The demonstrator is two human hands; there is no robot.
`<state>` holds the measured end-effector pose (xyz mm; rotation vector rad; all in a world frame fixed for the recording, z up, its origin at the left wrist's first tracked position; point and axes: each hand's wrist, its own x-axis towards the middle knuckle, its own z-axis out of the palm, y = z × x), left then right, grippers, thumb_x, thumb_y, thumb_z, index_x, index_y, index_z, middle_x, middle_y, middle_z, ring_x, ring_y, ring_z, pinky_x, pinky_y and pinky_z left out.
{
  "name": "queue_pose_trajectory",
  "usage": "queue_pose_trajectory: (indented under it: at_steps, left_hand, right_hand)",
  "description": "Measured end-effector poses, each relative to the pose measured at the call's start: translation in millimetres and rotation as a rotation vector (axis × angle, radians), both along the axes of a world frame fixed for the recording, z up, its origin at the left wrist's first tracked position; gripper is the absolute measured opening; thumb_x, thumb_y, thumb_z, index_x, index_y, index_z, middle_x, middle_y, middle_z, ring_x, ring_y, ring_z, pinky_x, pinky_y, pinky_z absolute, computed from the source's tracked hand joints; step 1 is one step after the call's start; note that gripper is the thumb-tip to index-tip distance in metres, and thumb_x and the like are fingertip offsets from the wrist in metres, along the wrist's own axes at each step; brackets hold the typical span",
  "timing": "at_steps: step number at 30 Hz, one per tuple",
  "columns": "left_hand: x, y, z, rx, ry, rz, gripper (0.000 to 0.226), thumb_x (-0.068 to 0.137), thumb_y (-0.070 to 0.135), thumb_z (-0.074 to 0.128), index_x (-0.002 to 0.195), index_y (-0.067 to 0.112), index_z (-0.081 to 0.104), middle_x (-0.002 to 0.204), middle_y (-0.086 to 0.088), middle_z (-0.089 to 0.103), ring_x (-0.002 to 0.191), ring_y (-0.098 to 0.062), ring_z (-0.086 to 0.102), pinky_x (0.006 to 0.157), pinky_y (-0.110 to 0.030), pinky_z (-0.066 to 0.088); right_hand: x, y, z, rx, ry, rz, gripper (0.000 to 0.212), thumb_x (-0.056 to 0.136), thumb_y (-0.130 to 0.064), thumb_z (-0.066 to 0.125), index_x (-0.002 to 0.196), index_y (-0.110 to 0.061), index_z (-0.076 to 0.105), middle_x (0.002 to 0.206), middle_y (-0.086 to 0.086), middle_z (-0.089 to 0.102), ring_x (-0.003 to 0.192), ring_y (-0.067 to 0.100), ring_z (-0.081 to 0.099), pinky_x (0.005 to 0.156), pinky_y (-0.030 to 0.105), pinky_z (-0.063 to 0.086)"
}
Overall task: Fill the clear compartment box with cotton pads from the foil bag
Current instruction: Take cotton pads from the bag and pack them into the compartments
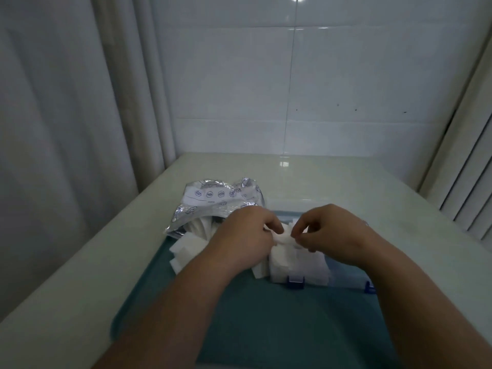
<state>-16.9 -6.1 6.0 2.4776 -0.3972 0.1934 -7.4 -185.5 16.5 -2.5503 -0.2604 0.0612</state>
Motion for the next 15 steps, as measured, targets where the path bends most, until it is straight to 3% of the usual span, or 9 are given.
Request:
queue_pose_trajectory:
  at_steps: [6, 9, 12, 15]
  left_hand:
    - [-5.3, 50.7, 15.8, 0.207, -0.014, 0.085, 0.041, 0.077, 0.001, 0.049, 0.087, 0.035, 0.071, 0.100, 0.012, 0.064, 0.097, -0.011, 0.058, 0.086, -0.028, 0.046]
    - [-5.7, 79.2, 24.5, 0.332, 0.058, 0.072, 0.041, 0.079, 0.002, 0.051, 0.080, 0.040, 0.066, 0.094, 0.013, 0.065, 0.087, -0.006, 0.058, 0.076, -0.022, 0.045]
    - [-11.2, 97.3, 31.6, 0.431, 0.140, 0.014, 0.033, 0.080, 0.009, 0.063, 0.094, 0.039, 0.066, 0.077, 0.023, 0.052, 0.071, 0.009, 0.048, 0.060, -0.009, 0.035]
    - [-14.3, 102.1, 29.0, 0.540, 0.189, -0.020, 0.046, 0.078, 0.023, 0.075, 0.119, 0.037, 0.060, 0.085, 0.027, 0.043, 0.079, 0.005, 0.043, 0.063, -0.005, 0.033]
  right_hand:
    - [-0.6, 4.9, -2.7, 0.019, -0.073, 0.009, 0.009, 0.086, -0.027, 0.065, 0.085, -0.034, 0.069, 0.078, -0.009, 0.067, 0.064, 0.006, 0.057, 0.056, 0.019, 0.041]
    - [-0.1, 6.1, -4.4, 0.013, -0.077, 0.005, 0.006, 0.085, -0.030, 0.065, 0.087, -0.034, 0.070, 0.079, -0.010, 0.066, 0.065, 0.006, 0.057, 0.056, 0.020, 0.041]
    - [-0.1, 6.7, -5.0, -0.003, -0.077, 0.012, 0.005, 0.086, -0.032, 0.066, 0.089, -0.034, 0.069, 0.080, -0.011, 0.065, 0.067, 0.006, 0.057, 0.058, 0.020, 0.042]
    - [-1.2, 8.0, -4.3, -0.033, -0.076, 0.028, 0.005, 0.087, -0.032, 0.066, 0.090, -0.035, 0.067, 0.080, -0.013, 0.062, 0.068, 0.004, 0.055, 0.060, 0.021, 0.042]
